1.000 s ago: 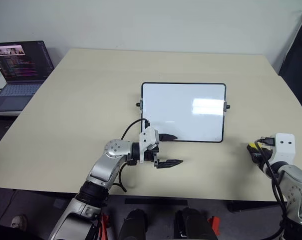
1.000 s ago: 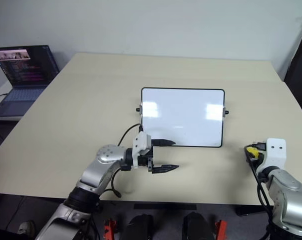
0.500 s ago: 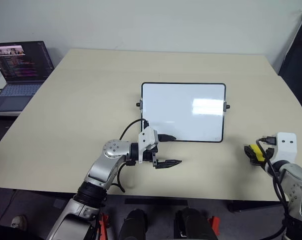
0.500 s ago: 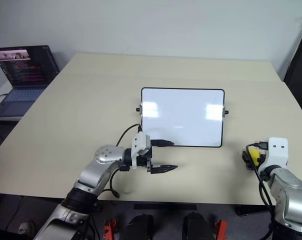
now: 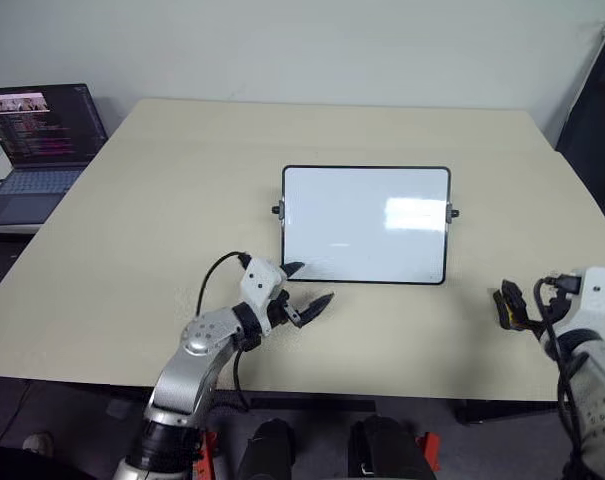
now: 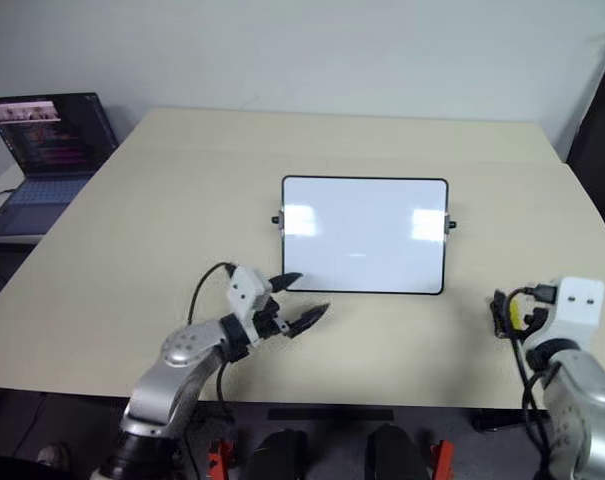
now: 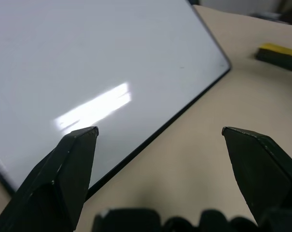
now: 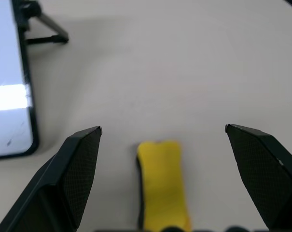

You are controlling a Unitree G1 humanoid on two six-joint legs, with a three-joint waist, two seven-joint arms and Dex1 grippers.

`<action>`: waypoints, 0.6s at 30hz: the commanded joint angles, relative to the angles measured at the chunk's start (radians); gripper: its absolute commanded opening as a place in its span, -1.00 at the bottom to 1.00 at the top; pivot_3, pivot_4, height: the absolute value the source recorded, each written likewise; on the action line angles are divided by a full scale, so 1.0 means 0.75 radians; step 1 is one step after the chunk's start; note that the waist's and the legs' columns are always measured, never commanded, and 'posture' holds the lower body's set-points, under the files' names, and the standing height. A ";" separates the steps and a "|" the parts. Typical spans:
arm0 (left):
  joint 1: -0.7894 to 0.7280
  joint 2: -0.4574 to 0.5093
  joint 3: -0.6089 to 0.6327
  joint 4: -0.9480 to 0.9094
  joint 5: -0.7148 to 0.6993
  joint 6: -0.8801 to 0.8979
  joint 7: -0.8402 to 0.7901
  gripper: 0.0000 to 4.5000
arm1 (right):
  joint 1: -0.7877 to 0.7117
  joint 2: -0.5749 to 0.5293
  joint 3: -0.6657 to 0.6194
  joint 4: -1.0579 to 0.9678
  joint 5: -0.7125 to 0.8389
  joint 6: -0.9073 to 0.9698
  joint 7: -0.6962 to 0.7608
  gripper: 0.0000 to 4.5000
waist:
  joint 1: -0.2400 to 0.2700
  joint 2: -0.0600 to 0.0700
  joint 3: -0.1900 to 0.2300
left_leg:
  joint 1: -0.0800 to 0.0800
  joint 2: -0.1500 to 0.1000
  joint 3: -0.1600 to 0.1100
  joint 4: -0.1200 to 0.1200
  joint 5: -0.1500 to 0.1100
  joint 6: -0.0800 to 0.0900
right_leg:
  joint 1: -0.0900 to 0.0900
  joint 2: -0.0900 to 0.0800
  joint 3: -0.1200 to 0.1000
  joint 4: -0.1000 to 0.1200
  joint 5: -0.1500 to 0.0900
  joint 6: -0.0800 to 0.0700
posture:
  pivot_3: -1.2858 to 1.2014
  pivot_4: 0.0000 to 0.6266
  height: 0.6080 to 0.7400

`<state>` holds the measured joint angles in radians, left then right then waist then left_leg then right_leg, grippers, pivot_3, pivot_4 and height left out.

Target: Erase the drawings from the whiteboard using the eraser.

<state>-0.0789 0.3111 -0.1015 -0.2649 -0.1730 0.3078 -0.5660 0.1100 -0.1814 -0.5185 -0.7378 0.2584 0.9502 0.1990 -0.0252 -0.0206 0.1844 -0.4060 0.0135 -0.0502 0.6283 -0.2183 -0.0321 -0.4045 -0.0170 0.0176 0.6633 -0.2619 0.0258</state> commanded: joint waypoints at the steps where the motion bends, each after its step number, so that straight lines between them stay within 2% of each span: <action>1: 0.071 -0.032 0.018 -0.100 0.097 -0.001 0.176 1.00 | 0.125 0.061 0.063 -0.027 -0.004 -0.306 0.045 1.00 | -0.001 0.001 0.000 | 0.000 0.000 0.001 0.000 0.000 0.000 | 0.000 -0.001 0.000 0.000 0.000 0.000 | 0.03 -0.52 1.00; 5: 0.236 -0.107 0.045 -0.197 0.231 -0.051 0.409 1.00 | 0.343 0.128 0.177 0.000 -0.115 -0.697 0.059 1.00 | -0.002 0.000 -0.001 | 0.004 -0.001 0.003 0.001 0.000 0.000 | 0.001 -0.003 0.001 -0.001 0.001 0.002 | 0.03 -0.52 1.00; 8: 0.308 -0.167 0.042 -0.235 0.252 -0.047 0.492 1.00 | 0.426 0.137 0.218 0.022 -0.165 -0.849 0.042 1.00 | -0.001 0.001 -0.001 | 0.005 0.000 0.003 -0.001 0.000 0.000 | 0.001 -0.006 0.002 -0.001 -0.002 -0.002 | 0.03 -0.52 1.00; 12: 0.399 -0.230 0.032 -0.246 0.261 -0.082 0.556 1.00 | 0.528 0.169 0.295 0.053 -0.256 -0.982 -0.010 1.00 | -0.001 0.000 -0.001 | 0.006 0.001 0.003 0.000 0.000 0.000 | 0.002 -0.007 0.001 -0.001 -0.004 -0.007 | 0.03 -0.52 1.00; 18: 0.457 -0.277 -0.022 -0.249 0.282 -0.112 0.591 1.00 | 0.551 0.157 0.284 0.082 -0.319 -1.015 -0.089 1.00 | -0.001 0.000 -0.001 | 0.005 0.001 0.003 0.000 -0.001 -0.001 | 0.001 -0.008 0.001 -0.001 -0.005 -0.008 | 0.03 -0.52 1.00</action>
<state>0.2757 0.1109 -0.1040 -0.4184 0.0269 0.2514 -0.1305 0.5198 -0.0572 -0.2959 -0.6503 0.0224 0.2205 0.1422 -0.0258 -0.0203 0.1834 -0.4019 0.0143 -0.0482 0.6282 -0.2188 -0.0329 -0.4039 -0.0227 0.0185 0.6620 -0.2656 0.0195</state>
